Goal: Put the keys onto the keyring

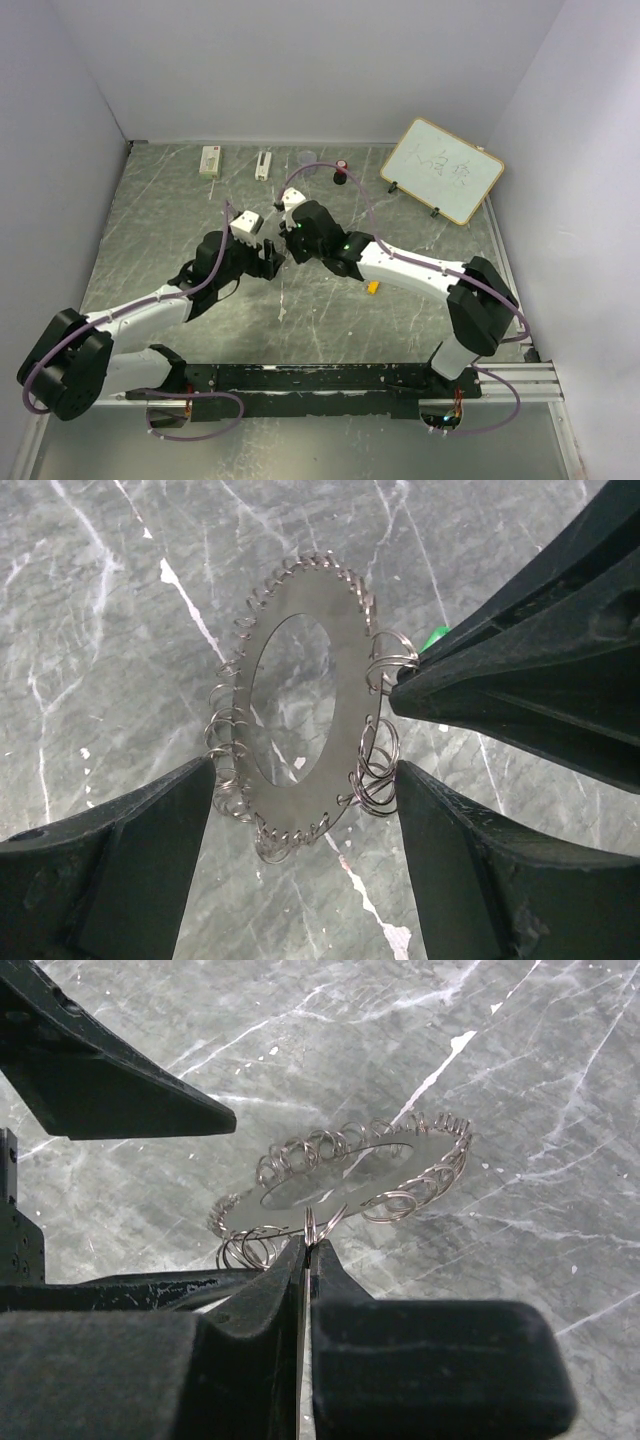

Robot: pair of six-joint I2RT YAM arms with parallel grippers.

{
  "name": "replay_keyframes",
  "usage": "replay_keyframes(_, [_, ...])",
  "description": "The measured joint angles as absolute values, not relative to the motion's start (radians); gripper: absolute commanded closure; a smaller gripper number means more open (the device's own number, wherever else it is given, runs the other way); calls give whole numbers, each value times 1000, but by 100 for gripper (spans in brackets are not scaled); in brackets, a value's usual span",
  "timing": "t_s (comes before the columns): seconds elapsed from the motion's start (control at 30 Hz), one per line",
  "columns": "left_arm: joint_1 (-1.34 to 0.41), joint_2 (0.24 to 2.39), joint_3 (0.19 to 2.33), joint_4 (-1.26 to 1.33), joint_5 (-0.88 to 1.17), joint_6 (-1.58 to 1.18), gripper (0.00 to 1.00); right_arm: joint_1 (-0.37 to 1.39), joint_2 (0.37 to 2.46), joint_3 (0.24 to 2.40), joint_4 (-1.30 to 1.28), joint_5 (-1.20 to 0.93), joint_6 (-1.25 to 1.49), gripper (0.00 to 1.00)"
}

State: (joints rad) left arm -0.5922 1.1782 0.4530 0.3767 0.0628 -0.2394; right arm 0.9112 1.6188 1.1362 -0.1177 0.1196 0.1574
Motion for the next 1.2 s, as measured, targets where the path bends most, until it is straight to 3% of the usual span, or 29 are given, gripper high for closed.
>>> replay_keyframes(0.33, [-609, 1235, 470, 462, 99, -226, 21, 911, 1594, 1136, -117, 98, 147, 100])
replay_keyframes(0.57, [-629, 1268, 484, 476, 131, -216, 18, 911, 1585, 1136, -118, 97, 145, 100])
replay_keyframes(0.63, [-635, 1268, 484, 485, 132, -213, 27, 911, 1584, 1136, -118, 97, 145, 100])
replay_keyframes(0.73, [-637, 1270, 484, 490, 132, -212, 71, 911, 1579, 1136, -118, 96, 144, 100])
replay_keyframes(0.8, [-639, 1276, 485, 490, 132, -205, 90, 911, 1575, 1136, -118, 97, 144, 100])
replay_keyframes(1.07, [-645, 1277, 488, 486, 117, -201, 93, 910, 1568, 1137, -120, 113, 141, 98])
replay_keyframes(1.2, [-646, 1262, 488, 476, 97, -202, 93, 911, 1566, 1137, -121, 127, 146, 72])
